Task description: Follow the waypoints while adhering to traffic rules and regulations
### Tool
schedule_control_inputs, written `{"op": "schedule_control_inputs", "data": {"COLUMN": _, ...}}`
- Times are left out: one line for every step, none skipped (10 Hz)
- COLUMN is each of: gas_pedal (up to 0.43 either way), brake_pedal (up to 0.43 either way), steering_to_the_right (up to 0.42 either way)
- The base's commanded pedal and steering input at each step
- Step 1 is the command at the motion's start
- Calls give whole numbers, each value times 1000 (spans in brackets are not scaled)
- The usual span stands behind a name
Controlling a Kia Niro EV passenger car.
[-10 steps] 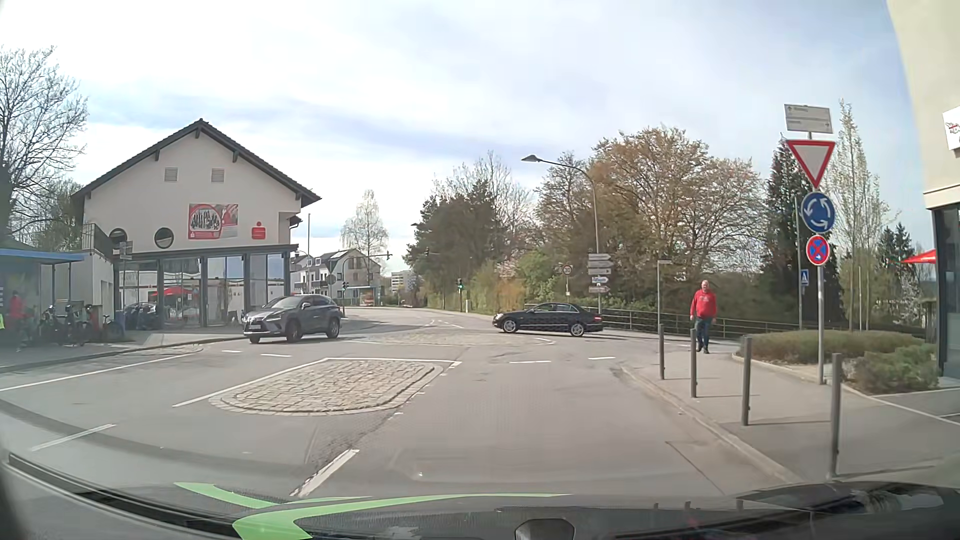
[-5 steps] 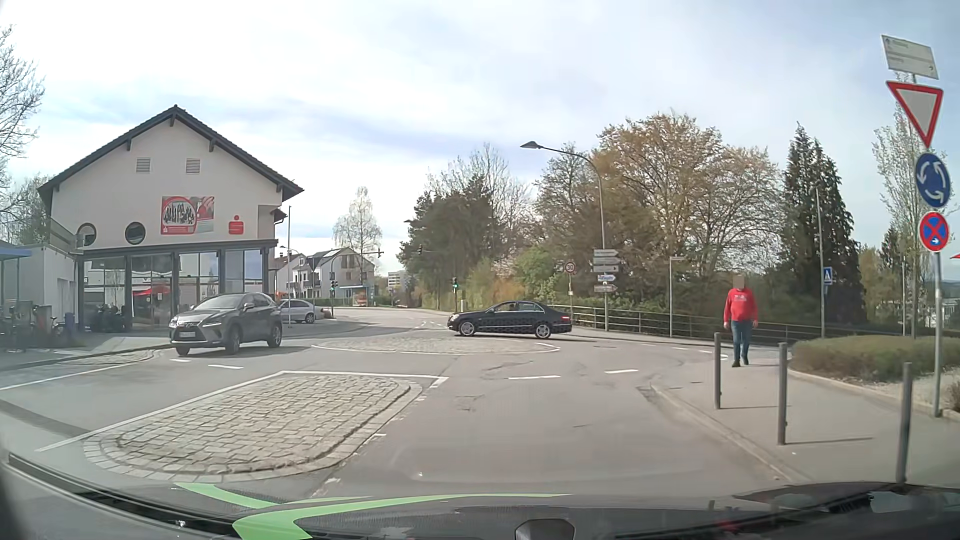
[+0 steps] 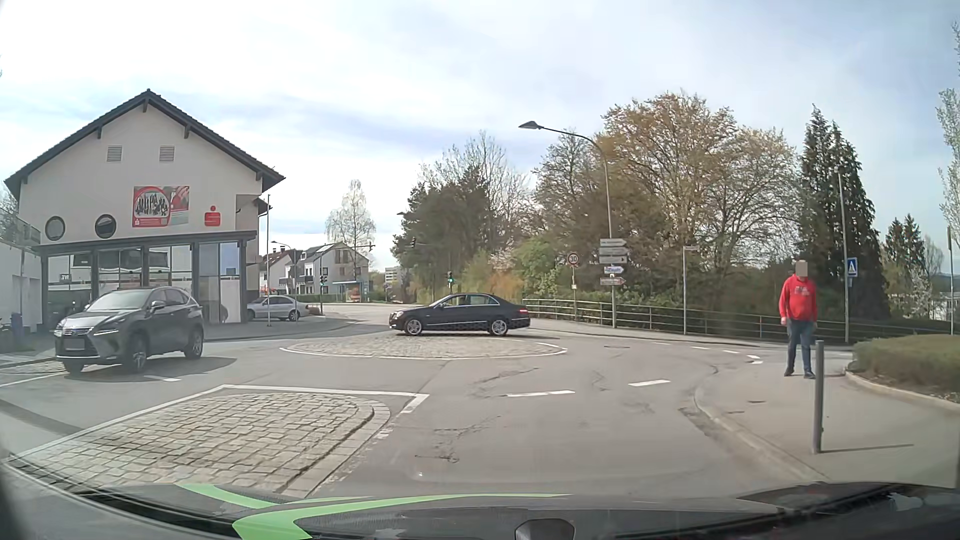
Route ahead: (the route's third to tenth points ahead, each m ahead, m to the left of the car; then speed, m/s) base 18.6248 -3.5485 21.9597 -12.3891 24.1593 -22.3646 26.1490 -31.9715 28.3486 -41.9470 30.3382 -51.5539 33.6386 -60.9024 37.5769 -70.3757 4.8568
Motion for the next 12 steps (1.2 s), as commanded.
{"op": "schedule_control_inputs", "data": {"gas_pedal": 0, "brake_pedal": 207, "steering_to_the_right": 8}}
{"op": "schedule_control_inputs", "data": {"gas_pedal": 0, "brake_pedal": 201, "steering_to_the_right": 8}}
{"op": "schedule_control_inputs", "data": {"gas_pedal": 0, "brake_pedal": 152, "steering_to_the_right": 8}}
{"op": "schedule_control_inputs", "data": {"gas_pedal": 0, "brake_pedal": 0, "steering_to_the_right": 11}}
{"op": "schedule_control_inputs", "data": {"gas_pedal": 0, "brake_pedal": 0, "steering_to_the_right": 18}}
{"op": "schedule_control_inputs", "data": {"gas_pedal": 0, "brake_pedal": 0, "steering_to_the_right": 27}}
{"op": "schedule_control_inputs", "data": {"gas_pedal": 0, "brake_pedal": 0, "steering_to_the_right": 33}}
{"op": "schedule_control_inputs", "data": {"gas_pedal": 0, "brake_pedal": 0, "steering_to_the_right": 42}}
{"op": "schedule_control_inputs", "data": {"gas_pedal": 0, "brake_pedal": 0, "steering_to_the_right": 54}}
{"op": "schedule_control_inputs", "data": {"gas_pedal": 0, "brake_pedal": 0, "steering_to_the_right": 71}}
{"op": "schedule_control_inputs", "data": {"gas_pedal": 0, "brake_pedal": 0, "steering_to_the_right": 87}}
{"op": "schedule_control_inputs", "data": {"gas_pedal": 0, "brake_pedal": 0, "steering_to_the_right": 108}}
